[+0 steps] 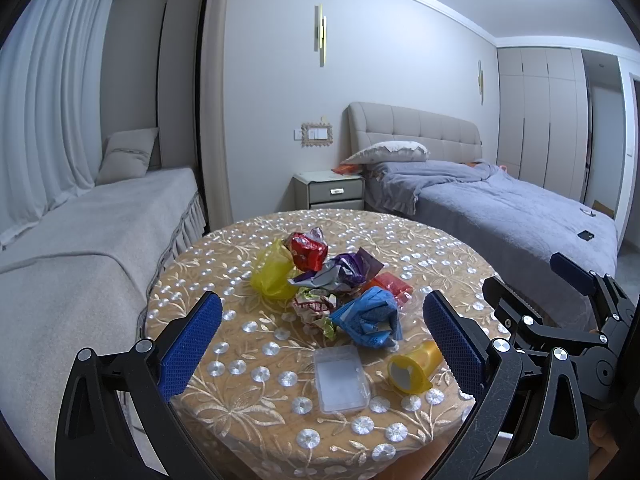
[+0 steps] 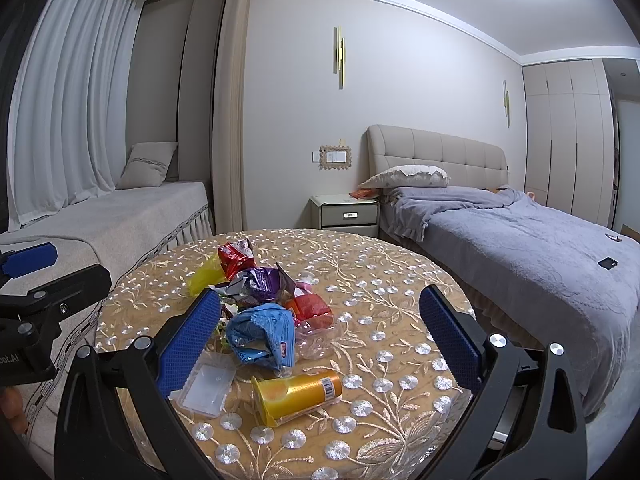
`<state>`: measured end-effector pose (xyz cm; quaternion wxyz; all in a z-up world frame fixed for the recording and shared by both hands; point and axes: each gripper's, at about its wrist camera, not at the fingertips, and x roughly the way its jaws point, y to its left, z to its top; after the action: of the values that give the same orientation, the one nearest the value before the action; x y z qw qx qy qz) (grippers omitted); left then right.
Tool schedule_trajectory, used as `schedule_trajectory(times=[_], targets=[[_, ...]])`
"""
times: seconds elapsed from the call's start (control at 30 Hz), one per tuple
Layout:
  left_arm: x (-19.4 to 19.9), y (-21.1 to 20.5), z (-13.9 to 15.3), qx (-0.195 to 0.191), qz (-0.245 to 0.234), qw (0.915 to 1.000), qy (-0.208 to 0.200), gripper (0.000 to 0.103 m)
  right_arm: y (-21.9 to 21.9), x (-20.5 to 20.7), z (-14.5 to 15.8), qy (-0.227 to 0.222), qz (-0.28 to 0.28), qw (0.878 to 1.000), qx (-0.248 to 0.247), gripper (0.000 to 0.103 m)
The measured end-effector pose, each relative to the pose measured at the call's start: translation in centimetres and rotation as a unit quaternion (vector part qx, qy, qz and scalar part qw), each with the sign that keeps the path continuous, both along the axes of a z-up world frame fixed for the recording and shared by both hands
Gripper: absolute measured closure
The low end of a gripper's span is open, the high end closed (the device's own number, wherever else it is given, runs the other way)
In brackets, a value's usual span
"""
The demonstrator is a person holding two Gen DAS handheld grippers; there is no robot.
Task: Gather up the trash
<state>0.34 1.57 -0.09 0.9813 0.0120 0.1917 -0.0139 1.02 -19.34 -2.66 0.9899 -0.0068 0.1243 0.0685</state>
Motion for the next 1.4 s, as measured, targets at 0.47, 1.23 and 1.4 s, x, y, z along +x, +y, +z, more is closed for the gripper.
schedule_trajectory(times=[0.47,1.23,1.4], targets=[[0.6,0.1,-1.1,-0.001,0.002,0.9999,0.017,0.005,-0.3,0.3,-0.6,0.008,-0.003,1.0,-0.001,0.004],[6.8,-1.0,-11.9,0.025,-0.002,0.9864,0.163,0.005,-0.6,6.1,-8.7,0.12,0.05,0.991,-0.027,0.004],[8.4,-0.6,-13.8,0.013,-0.004,0.9817,0.19,0.005,-0.8,7.7,-10.2,0.151,0.076,0.985,-0.02,0.004]])
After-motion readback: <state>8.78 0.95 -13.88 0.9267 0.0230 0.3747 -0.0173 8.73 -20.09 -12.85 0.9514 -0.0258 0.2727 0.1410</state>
